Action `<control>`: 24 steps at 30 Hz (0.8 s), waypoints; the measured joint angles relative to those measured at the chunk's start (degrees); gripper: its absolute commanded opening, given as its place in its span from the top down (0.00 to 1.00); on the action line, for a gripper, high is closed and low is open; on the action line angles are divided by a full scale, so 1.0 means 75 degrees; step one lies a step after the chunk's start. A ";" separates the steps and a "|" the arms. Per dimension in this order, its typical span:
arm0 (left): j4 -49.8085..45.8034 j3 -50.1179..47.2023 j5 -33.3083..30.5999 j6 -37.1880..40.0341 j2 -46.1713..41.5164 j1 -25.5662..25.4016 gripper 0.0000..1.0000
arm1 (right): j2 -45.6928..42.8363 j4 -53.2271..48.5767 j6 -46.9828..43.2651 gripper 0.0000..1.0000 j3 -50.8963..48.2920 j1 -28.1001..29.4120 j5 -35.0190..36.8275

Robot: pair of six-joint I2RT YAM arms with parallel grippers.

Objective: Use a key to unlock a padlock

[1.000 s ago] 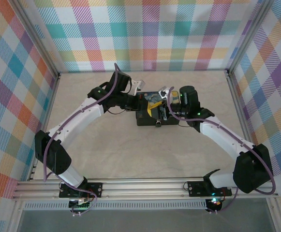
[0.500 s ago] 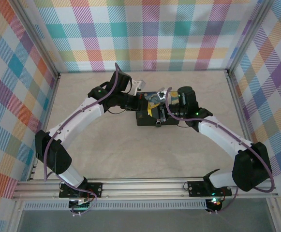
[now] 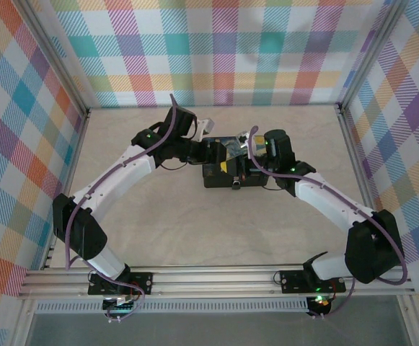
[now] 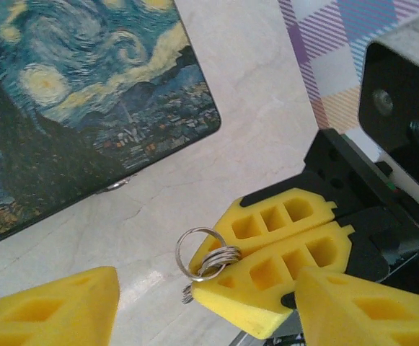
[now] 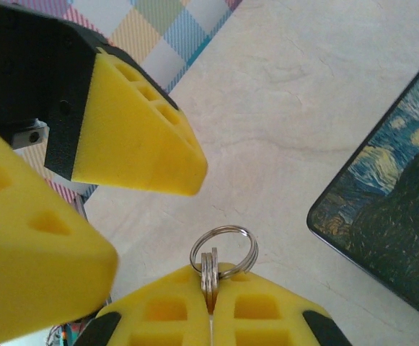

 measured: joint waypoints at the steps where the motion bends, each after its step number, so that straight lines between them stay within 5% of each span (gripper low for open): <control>1: 0.0085 -0.0102 -0.0108 -0.0099 -0.0029 0.0044 0.32 | 0.0029 0.0000 0.0172 0.98 -0.0023 -0.0006 0.0055; 12: 0.2445 -0.3459 -0.0050 -0.2055 -0.1032 0.0379 0.55 | 0.0743 0.0504 0.3188 0.98 -0.0289 -0.0015 0.0347; 24: 0.4482 -0.4150 0.0539 -0.3302 -0.1096 0.0326 0.65 | 0.0743 0.1026 0.4747 0.97 -0.0347 0.0038 0.0507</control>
